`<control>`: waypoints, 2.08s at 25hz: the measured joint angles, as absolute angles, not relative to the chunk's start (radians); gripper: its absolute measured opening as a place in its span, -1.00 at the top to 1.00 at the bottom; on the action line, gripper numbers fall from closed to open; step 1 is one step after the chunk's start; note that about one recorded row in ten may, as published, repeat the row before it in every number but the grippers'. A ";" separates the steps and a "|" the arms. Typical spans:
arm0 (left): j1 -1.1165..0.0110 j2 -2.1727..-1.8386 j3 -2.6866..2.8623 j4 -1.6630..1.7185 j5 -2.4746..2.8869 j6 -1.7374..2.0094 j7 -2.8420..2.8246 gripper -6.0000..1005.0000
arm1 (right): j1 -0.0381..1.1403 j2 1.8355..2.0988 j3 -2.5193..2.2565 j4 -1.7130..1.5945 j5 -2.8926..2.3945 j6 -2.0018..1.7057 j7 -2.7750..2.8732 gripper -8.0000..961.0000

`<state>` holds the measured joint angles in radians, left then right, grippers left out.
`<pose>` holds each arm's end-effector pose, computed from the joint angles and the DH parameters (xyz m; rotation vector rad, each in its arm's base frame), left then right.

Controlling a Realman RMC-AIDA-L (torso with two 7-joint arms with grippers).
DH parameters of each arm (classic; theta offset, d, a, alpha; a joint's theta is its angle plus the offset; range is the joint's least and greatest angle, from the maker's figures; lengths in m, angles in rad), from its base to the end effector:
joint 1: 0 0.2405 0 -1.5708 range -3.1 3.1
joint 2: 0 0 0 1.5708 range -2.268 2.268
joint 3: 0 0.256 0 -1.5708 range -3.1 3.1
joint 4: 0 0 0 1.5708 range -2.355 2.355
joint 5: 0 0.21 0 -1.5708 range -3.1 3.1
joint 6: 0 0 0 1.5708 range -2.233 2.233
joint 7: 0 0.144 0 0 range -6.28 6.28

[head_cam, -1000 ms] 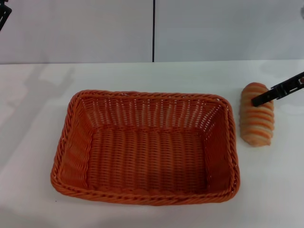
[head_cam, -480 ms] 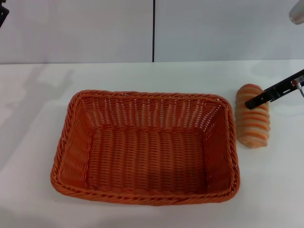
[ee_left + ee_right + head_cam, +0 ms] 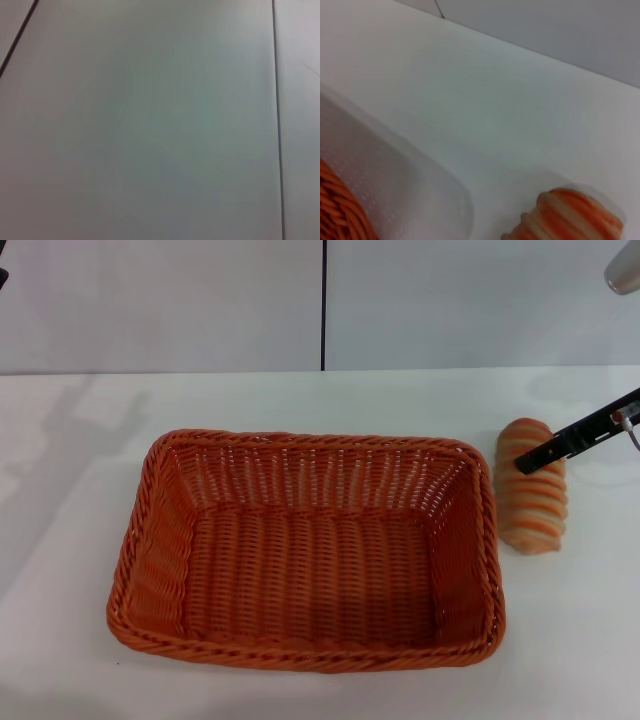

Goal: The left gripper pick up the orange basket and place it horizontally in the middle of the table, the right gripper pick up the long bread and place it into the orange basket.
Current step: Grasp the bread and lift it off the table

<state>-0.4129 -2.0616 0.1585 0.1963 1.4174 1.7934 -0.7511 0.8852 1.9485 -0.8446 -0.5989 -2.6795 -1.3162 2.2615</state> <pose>-0.3004 0.2909 0.0687 -1.6290 -0.3160 -1.3365 0.2538 0.4177 0.0241 -2.4872 1.2134 -0.3297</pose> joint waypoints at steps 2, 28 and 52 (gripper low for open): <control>-0.410 -2.062 0.159 0.196 1.417 1.794 -0.751 -0.62 | 0.885 1.948 -0.846 -0.598 -2.685 -1.315 2.263 -0.27; -0.397 -2.061 0.155 0.196 1.417 1.813 -0.760 -0.62 | 0.865 1.975 -0.860 -0.649 -2.688 -1.313 2.240 0.11; -0.392 -2.063 0.154 0.196 1.417 1.819 -0.761 -0.62 | 0.798 2.009 -0.848 -0.747 -2.677 -1.315 2.240 0.48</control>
